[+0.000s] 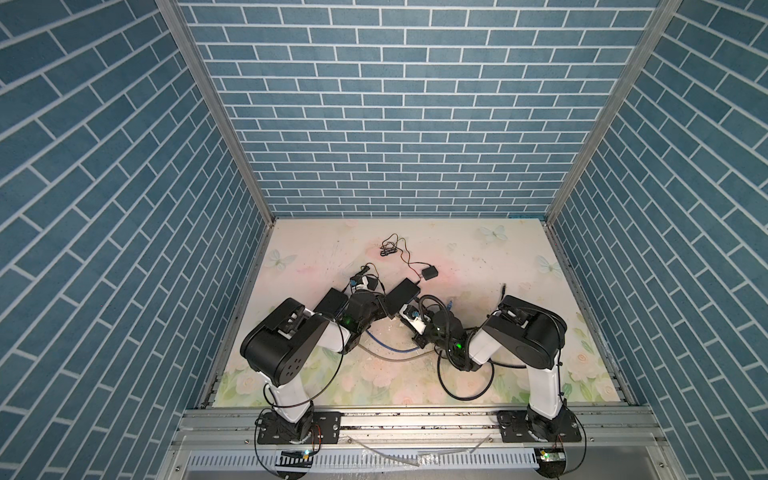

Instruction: Insert the plug into the switch port

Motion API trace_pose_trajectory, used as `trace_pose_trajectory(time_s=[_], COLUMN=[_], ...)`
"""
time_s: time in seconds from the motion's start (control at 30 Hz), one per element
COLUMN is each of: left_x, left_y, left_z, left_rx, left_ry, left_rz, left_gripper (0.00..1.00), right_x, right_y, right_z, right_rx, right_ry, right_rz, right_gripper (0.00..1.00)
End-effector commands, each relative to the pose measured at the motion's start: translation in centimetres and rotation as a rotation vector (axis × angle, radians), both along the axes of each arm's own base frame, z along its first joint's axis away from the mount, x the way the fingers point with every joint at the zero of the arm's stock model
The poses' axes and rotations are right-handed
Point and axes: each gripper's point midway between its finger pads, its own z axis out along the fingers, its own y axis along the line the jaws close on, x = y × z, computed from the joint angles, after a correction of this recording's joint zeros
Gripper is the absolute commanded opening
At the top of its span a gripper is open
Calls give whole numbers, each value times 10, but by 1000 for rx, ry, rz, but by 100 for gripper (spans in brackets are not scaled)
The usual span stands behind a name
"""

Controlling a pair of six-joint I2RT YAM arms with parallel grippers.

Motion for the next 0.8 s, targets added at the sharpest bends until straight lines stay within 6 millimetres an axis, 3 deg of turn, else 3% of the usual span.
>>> trace_pose_trajectory(time_s=[0.0,0.43,0.77], left_x=[-30,-12,-16], left_y=[-38,-67,-73], left_z=[-10,26,15], left_rx=[-21,32,18], left_ry=[64,-60,-61], left_rz=[-213,-375,-415], left_gripper=[41,42,41], right_x=[5,-2,-1], right_y=[-4,-6,-7], right_z=[4,-3,1], right_rx=[40,-10,1], right_ry=[53,62,52], right_rz=[-75,-40,-45], right_gripper=[0,0,0])
